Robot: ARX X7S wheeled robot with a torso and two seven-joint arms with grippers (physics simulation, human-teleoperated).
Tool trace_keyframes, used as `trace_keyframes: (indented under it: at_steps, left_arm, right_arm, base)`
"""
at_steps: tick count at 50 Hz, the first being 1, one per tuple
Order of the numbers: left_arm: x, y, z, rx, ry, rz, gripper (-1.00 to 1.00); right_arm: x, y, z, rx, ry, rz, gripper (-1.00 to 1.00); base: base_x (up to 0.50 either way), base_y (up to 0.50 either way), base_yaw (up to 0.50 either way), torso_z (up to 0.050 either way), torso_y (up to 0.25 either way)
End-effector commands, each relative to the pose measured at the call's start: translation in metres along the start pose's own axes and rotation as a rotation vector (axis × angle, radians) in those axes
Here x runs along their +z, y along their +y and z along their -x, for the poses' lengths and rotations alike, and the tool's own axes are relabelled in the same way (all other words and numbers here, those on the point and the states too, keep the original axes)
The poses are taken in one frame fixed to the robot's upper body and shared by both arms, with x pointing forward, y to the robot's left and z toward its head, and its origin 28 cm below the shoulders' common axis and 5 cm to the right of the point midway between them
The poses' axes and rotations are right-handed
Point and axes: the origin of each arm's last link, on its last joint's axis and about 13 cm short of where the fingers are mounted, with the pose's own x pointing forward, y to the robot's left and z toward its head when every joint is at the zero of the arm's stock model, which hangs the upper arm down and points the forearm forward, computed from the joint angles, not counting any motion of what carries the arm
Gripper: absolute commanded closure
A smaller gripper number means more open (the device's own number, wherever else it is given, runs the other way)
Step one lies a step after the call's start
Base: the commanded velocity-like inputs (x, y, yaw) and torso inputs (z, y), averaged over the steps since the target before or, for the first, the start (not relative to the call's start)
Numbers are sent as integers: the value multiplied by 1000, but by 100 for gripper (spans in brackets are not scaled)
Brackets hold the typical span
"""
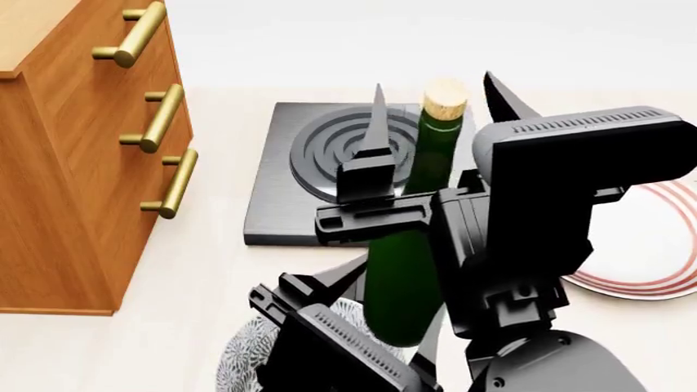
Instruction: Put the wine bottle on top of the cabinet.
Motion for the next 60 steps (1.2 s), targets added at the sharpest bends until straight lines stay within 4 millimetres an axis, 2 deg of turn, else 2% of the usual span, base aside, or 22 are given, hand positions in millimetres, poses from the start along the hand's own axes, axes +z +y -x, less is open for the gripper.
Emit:
trace_keyframes:
  at_steps: [1,11,19,31,35,40,48,60]
  left_arm:
    - [7,-2,-3,-27,-49,102,100]
    - [7,-1,-3,-23,-51,102,100]
    - [5,2,-4,-21,-44,88,100]
    - [15,18,-14,11,-41,63,100]
    - [15,21,-14,21,-38,57,100]
    - [19,29,-14,43,-47,56,100]
    - [25,44,-14,85,-50,28,100]
    - [47,62,-12,129,-75,-14,100]
  right_arm:
    - [2,-3,-1,-18,-17,-3,-100]
    - [0,-3,3,-24,-16,-22,-100]
    - [-5,-3,14,-39,-20,-29,-100]
    - [4,4,63,-43,-80,-115,-100]
    - [3,4,71,-56,-84,-118,-100]
    - [-8,2,82,-98,-62,-135,-100]
    - [-25,-3,88,-144,-21,-146,-100]
    - [-54,-3,98,-182,50,-162,-100]
  base:
    - [0,0,0,0,0]
    - [0,0,0,0,1]
    - [0,0,0,1,0]
    - [0,0,0,0,1]
    - [0,0,0,0,0]
    - [0,0,0,0,2]
    - [0,0,0,0,0]
    - [0,0,0,1,1]
